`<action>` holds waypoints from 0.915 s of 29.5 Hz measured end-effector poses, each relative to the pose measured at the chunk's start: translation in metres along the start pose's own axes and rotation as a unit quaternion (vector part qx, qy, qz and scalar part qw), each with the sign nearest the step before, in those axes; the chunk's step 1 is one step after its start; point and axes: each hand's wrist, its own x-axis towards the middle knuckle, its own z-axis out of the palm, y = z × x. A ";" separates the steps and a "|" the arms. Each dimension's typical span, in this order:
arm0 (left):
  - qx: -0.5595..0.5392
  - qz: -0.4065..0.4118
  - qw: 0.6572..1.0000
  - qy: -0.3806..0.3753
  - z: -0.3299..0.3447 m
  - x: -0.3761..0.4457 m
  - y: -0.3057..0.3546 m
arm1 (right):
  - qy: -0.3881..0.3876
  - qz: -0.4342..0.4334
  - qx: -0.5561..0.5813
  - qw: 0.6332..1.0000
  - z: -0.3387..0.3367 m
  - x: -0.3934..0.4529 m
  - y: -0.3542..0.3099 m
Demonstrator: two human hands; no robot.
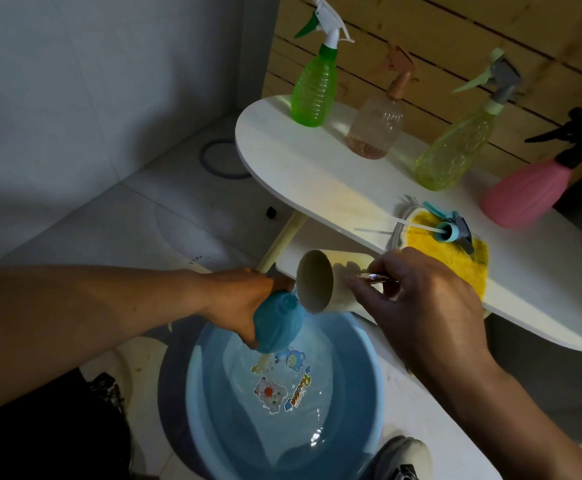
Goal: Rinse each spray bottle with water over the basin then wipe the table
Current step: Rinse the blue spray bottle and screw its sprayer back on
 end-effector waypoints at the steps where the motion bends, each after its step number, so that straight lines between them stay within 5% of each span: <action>1: -0.003 0.001 1.000 0.000 0.000 0.000 0.000 | 0.001 -0.005 -0.003 1.000 0.000 0.000 0.000; 27: -0.019 0.018 0.999 0.020 0.001 0.002 0.002 | 0.037 -0.131 -0.073 0.988 0.000 -0.008 -0.001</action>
